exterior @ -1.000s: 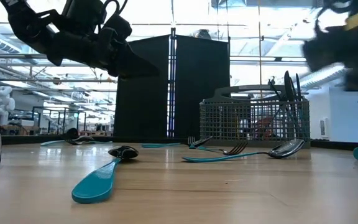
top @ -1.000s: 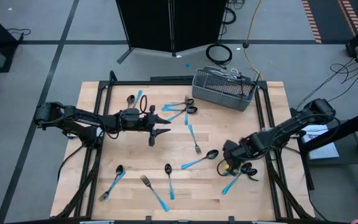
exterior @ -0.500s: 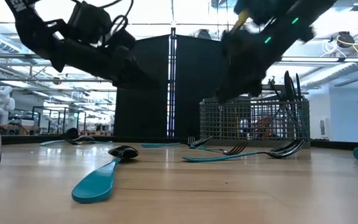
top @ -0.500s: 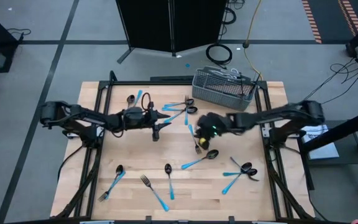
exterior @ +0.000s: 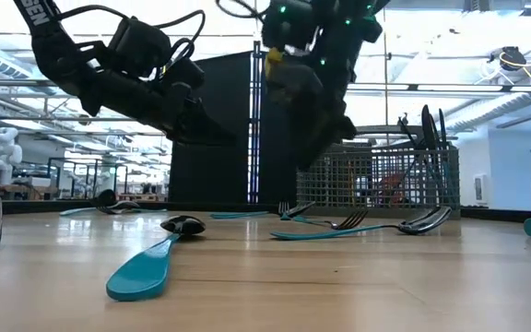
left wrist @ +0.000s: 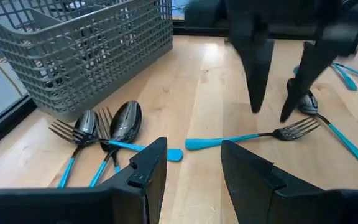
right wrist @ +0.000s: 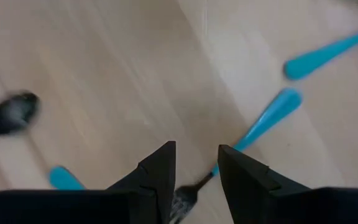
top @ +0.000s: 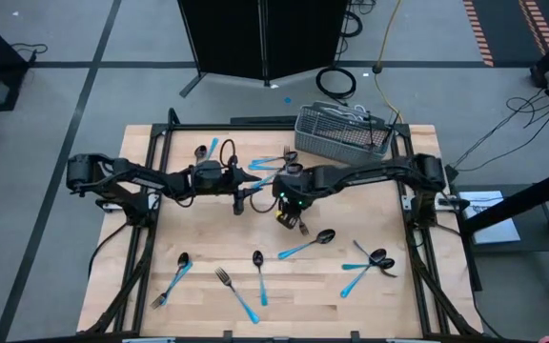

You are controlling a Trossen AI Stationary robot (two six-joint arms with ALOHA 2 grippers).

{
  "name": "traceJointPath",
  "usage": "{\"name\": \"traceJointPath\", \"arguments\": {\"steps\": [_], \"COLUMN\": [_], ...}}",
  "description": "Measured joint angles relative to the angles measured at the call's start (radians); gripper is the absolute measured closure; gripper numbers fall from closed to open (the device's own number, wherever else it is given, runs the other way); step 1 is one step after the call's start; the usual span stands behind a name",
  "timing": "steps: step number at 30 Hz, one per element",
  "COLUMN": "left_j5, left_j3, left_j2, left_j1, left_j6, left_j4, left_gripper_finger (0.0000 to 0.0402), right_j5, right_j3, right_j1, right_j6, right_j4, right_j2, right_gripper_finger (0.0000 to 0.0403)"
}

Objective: Sort silverware
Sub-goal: Put the blue fork into the middle of the blue utensil organizer

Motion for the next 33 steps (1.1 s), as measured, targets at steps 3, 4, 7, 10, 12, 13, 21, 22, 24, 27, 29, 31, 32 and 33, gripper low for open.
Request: {"name": "traceJointPath", "arguments": {"steps": [3,4,7,10,12,13,21,22,24,27,29,31,32,33], "left_j5": [0.000,0.000,0.000,0.000,0.000,0.000,0.000,0.000,0.000,0.000,0.000,0.000,0.000,0.000], "left_j3": [0.000,0.000,0.000,0.000,0.000,0.000,0.000,0.000,0.000,0.000,0.000,0.000,0.000,0.000], "left_j2": [0.000,0.000,0.000,0.000,0.000,0.000,0.000,0.000,0.000,0.000,0.000,0.000,0.000,0.000], "left_j1": [-0.001,-0.001,-0.001,0.000,-0.001,-0.001,-0.001,-0.001,0.000,0.000,0.000,-0.001,-0.001,0.000], "left_j6": [0.003,0.009,0.011,0.011,0.011,0.011,0.011,0.011,0.011,0.011,0.011,0.011,0.011,0.011], "left_j4": [-0.029,-0.044,-0.071,-0.074,-0.074,-0.073,-0.071,-0.071,-0.070,-0.069,-0.069,-0.069,-0.069,-0.070], "left_gripper_finger": [0.0253,0.0253,0.0253,0.0253,0.0253,0.0253,0.0253,0.0253,0.0253,0.0253,0.0253,0.0253,0.0253,0.0253], "right_j5": [-0.005,-0.005,-0.001,-0.002,-0.003,-0.003,0.005,0.006,0.008,0.026,0.036,0.041,0.049,0.063], "right_j3": [-0.012,-0.018,-0.033,-0.054,-0.070,-0.080,-0.189,-0.198,-0.211,-0.213,-0.213,-0.213,-0.214,-0.217], "right_j1": [0.001,0.001,0.006,0.013,0.018,0.021,0.019,0.019,0.019,0.023,0.026,0.027,0.029,0.031], "right_j6": [0.017,0.023,0.044,0.072,0.090,0.095,0.123,0.124,0.124,0.124,0.119,0.114,0.124,0.131], "right_j4": [-0.030,-0.038,-0.041,-0.016,0.004,0.011,0.134,0.148,0.166,0.158,0.137,0.101,0.080,0.039], "right_j2": [0.042,0.048,0.060,0.061,0.061,0.061,0.054,0.053,0.053,0.053,0.045,0.032,0.020,0.005], "right_gripper_finger": [0.0289,0.0289,0.0289,0.0289,0.0289,0.0289,0.0289,0.0290,0.0300,0.0337,0.0376,0.0393,0.0393,0.0393]}}
